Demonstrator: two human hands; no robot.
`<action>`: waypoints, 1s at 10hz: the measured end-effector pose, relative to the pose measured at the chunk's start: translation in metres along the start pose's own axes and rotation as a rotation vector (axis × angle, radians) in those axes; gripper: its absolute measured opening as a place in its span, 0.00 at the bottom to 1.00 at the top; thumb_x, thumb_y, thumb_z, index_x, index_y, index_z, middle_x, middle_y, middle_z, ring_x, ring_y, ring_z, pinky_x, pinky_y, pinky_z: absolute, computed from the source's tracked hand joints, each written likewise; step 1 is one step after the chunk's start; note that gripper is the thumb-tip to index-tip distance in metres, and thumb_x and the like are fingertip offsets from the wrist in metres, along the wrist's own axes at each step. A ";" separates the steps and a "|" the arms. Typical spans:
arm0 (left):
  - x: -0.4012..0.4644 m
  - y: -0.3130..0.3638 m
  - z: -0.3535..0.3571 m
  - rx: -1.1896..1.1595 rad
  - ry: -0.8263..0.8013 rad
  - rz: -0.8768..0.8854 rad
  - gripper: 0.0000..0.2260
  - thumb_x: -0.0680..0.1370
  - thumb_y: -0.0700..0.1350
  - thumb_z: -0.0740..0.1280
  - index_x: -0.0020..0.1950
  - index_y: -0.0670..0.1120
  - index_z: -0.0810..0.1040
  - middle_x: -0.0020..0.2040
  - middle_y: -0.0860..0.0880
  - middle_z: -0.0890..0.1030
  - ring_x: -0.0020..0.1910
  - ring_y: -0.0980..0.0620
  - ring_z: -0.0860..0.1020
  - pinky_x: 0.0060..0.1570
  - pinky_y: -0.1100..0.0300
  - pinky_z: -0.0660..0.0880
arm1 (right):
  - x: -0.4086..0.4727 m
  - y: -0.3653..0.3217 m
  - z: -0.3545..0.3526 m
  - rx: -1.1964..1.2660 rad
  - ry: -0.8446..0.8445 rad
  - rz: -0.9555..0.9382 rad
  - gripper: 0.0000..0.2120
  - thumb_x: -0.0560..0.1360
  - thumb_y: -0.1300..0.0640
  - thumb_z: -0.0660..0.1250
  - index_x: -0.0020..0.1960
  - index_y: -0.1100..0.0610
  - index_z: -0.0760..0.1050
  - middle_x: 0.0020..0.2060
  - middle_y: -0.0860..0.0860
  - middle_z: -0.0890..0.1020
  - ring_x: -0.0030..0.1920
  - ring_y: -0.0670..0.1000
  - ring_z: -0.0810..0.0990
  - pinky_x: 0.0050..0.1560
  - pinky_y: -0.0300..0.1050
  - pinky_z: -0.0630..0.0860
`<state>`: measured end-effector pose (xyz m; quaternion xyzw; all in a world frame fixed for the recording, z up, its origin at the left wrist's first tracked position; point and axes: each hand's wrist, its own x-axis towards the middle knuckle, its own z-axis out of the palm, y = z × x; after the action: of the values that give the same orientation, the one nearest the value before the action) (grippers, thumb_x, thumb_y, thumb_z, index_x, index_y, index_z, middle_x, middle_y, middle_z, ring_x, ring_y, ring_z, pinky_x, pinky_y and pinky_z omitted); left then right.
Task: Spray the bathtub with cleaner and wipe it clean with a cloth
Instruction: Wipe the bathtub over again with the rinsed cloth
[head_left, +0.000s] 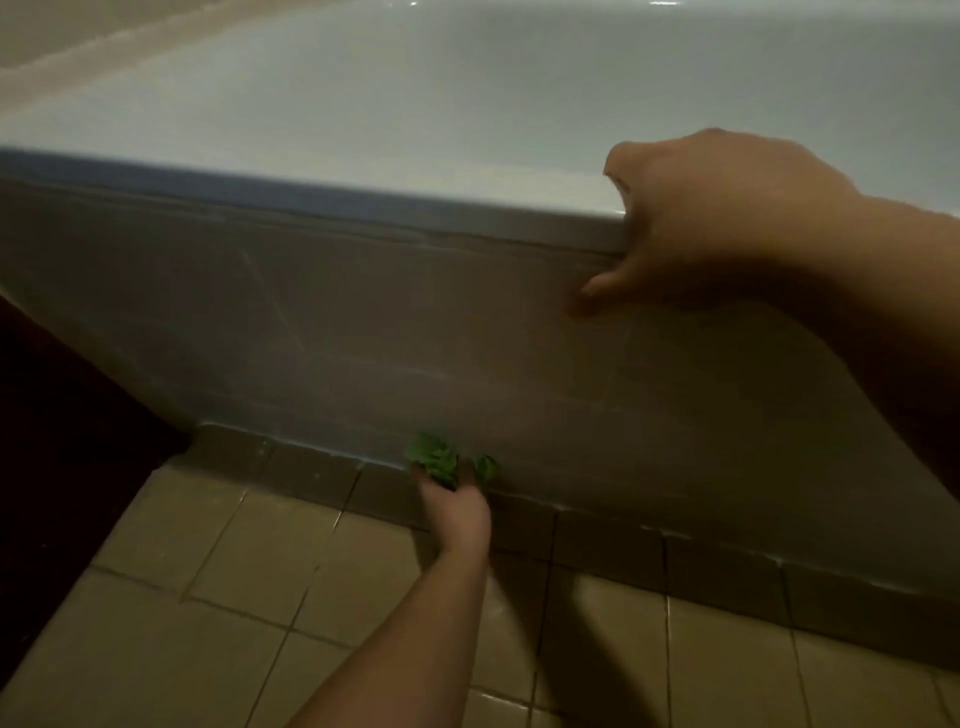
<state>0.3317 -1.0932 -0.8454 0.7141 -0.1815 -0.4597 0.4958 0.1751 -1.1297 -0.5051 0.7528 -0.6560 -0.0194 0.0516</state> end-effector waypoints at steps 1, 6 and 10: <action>-0.019 -0.015 0.011 0.070 -0.041 -0.078 0.30 0.83 0.53 0.67 0.81 0.46 0.63 0.73 0.43 0.75 0.73 0.41 0.72 0.70 0.52 0.68 | 0.003 -0.002 0.004 -0.001 0.044 -0.006 0.35 0.62 0.24 0.72 0.53 0.50 0.68 0.42 0.50 0.75 0.44 0.58 0.73 0.39 0.51 0.69; -0.056 -0.018 0.045 1.012 -0.117 0.238 0.23 0.84 0.34 0.55 0.80 0.39 0.60 0.77 0.38 0.62 0.78 0.33 0.59 0.74 0.35 0.62 | 0.001 0.000 0.004 0.041 0.050 -0.016 0.35 0.63 0.26 0.74 0.53 0.49 0.65 0.39 0.48 0.69 0.45 0.58 0.74 0.42 0.52 0.71; -0.088 0.039 0.038 -0.349 -0.101 -0.208 0.24 0.82 0.49 0.70 0.76 0.45 0.70 0.67 0.44 0.79 0.67 0.41 0.77 0.64 0.50 0.73 | 0.004 0.001 0.003 0.029 0.025 -0.010 0.36 0.63 0.26 0.74 0.56 0.48 0.65 0.47 0.50 0.73 0.48 0.59 0.74 0.45 0.53 0.72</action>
<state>0.2624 -1.0680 -0.7728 0.6085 -0.0490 -0.5680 0.5520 0.1740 -1.1340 -0.5080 0.7570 -0.6516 -0.0008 0.0485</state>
